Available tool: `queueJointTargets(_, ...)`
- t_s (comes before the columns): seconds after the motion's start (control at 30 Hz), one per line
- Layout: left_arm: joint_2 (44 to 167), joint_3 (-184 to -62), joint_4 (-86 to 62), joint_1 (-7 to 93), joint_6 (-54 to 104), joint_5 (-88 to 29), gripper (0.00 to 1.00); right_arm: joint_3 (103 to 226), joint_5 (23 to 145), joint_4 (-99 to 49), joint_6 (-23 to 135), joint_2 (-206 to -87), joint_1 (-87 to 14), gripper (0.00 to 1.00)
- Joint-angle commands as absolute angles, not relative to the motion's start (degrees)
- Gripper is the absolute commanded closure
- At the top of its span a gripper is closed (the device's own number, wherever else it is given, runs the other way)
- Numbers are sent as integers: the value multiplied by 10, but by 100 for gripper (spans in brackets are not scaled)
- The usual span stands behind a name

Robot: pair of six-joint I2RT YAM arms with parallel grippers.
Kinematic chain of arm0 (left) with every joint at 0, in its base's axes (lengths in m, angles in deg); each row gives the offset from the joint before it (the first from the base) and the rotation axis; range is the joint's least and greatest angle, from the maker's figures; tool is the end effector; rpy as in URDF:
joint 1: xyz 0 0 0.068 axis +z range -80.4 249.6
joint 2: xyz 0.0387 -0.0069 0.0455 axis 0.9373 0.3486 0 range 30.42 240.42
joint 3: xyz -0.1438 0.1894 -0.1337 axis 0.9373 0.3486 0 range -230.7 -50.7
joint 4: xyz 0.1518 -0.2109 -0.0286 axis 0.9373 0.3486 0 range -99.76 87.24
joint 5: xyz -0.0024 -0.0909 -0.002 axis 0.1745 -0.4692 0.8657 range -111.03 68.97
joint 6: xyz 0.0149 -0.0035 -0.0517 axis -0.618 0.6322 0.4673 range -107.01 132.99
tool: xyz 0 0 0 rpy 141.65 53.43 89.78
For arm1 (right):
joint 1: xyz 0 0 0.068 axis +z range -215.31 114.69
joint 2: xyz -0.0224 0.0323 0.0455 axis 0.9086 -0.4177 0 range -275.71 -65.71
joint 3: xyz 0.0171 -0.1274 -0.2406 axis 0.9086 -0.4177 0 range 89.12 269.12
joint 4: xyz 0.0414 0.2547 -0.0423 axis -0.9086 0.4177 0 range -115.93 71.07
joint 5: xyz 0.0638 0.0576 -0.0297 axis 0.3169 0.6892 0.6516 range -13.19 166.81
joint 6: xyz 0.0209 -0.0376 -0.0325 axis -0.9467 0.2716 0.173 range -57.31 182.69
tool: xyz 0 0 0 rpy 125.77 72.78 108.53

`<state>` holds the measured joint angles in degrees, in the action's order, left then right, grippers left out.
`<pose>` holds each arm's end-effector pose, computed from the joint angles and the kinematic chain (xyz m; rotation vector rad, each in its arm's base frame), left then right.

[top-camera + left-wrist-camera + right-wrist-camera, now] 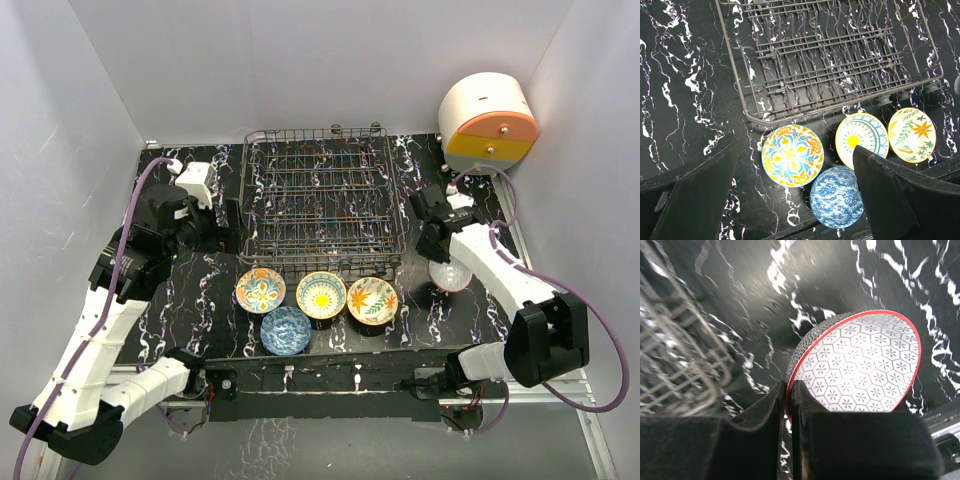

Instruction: Load the bowls into the dish rack

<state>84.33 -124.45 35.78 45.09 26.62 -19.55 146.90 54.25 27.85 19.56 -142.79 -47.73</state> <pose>0.1580 -0.0711 0.4189 0.1770 2.0340 -0.3942 0.2361 0.0604 0.2442 0.6701 2.5955 -0.2596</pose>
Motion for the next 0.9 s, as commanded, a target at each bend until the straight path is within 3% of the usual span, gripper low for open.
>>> queueJointTargets(0.0, 837, -1255, 364, 449, 258, -193, 3, 1566, 481, 277, 220, -1410, -479, 92)
queueJointTargets(0.2, 837, -1259, 364, 449, 258, -188, 3, 1726, 512, 247, 279, -1447, -478, 92)
queueJointTargets(0.43, 841, -1281, 364, 449, 261, -164, 3, 1944, 728, 140, 281, -1566, -470, 92)
queueJointTargets(0.57, 838, -1301, 367, 449, 254, -151, 3, 2037, 783, 82, 260, -1640, -440, 92)
queueJointTargets(0.87, 826, -1326, 381, 449, 261, -118, 3, 2159, 939, -82, 228, -1819, -392, 92)
